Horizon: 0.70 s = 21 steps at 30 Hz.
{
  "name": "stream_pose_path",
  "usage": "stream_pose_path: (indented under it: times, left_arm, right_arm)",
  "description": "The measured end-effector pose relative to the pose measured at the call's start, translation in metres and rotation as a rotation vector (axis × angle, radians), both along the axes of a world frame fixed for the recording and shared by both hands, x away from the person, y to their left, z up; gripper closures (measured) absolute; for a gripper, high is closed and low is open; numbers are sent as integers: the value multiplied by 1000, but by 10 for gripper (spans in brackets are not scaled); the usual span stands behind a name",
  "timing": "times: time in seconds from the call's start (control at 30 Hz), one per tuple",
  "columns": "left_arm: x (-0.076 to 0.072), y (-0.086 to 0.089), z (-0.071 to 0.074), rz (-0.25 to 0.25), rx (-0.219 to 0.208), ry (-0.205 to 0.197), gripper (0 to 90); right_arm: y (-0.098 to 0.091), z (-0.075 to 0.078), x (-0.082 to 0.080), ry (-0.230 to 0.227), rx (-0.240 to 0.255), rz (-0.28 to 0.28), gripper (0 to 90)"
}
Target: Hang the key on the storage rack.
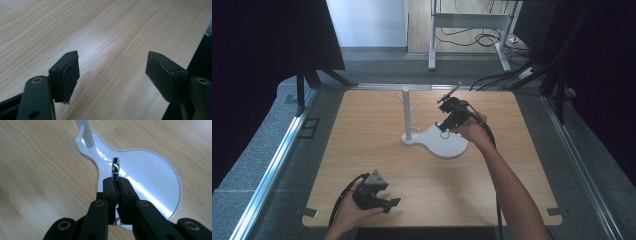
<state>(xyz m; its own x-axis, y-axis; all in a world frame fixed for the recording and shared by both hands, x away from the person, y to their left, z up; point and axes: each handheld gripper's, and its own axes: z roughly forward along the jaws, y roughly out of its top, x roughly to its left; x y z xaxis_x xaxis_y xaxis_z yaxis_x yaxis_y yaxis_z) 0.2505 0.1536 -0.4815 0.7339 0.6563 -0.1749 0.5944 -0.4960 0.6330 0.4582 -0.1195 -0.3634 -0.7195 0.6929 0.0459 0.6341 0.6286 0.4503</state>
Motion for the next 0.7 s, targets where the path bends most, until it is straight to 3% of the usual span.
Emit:
stream_pose_path:
  times: [0.7]
  left_arm:
    - [0,2,0,0,-5,3,275]
  right_arm:
    - [14,2,26,15,4,-13,847]
